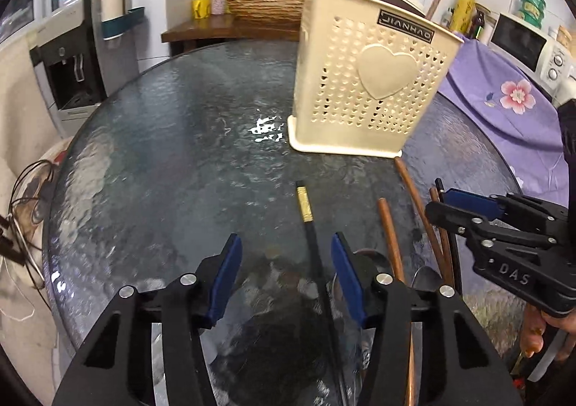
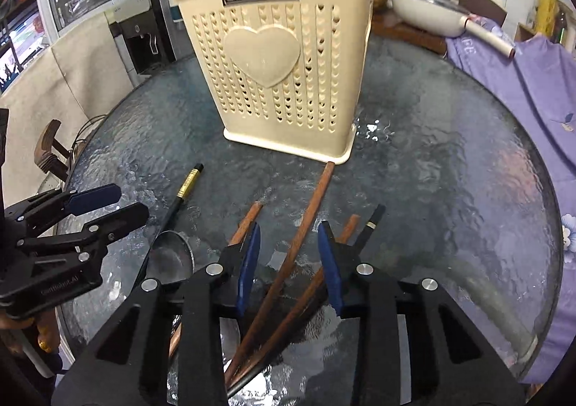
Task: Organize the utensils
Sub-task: 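Grasp the gold-tipped black chopstick with the left tool while the right tool grasps a wooden chopstick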
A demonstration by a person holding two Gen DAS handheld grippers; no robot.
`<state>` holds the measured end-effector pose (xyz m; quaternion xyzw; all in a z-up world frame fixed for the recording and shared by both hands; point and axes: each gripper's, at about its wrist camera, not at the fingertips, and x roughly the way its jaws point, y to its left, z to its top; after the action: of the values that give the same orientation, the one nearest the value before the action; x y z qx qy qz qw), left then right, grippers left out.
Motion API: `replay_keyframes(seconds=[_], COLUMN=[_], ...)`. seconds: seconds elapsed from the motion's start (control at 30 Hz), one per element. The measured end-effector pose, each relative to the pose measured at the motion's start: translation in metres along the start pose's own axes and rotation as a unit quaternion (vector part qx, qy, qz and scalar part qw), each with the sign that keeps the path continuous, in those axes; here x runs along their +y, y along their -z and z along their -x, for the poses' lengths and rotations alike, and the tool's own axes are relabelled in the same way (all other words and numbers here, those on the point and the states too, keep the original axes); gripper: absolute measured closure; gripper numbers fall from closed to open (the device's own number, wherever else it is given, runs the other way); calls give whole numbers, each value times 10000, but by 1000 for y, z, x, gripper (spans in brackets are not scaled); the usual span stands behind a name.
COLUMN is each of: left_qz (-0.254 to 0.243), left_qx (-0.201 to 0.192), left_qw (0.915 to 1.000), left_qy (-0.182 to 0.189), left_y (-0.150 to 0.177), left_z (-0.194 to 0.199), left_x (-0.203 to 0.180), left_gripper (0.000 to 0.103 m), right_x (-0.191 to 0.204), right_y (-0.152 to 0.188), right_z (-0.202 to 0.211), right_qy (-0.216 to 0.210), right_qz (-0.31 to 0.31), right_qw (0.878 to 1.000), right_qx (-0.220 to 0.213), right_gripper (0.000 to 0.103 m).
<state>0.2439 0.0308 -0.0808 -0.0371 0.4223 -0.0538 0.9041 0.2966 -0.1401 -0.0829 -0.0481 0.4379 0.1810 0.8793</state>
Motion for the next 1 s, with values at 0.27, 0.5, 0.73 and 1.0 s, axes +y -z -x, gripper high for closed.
replay_keyframes(seconds=[0.27, 0.5, 0.73, 1.0], left_qz=[-126, -207, -282, -360], left_qx=[256, 429, 457, 458], left_qw=[9996, 9987, 9983, 9979], left_qy=[-71, -205, -220, -276], left_y=[-9, -13, -18, -21], left_z=[-23, -37, -41, -46], left_x=[-8, -11, -19, -25], left_gripper=[60, 68, 78, 90], right_x=[-15, -11, -3, -2], right_y=[-17, -26, -27, -26], right_z=[-26, -41, -45, -45], right_qy=[60, 228, 436, 535], right_qz=[-244, -271, -201, -313], right_qw=[9993, 9986, 9982, 9976], right_qx=[260, 384, 354, 311], right_gripper=[74, 77, 84, 90])
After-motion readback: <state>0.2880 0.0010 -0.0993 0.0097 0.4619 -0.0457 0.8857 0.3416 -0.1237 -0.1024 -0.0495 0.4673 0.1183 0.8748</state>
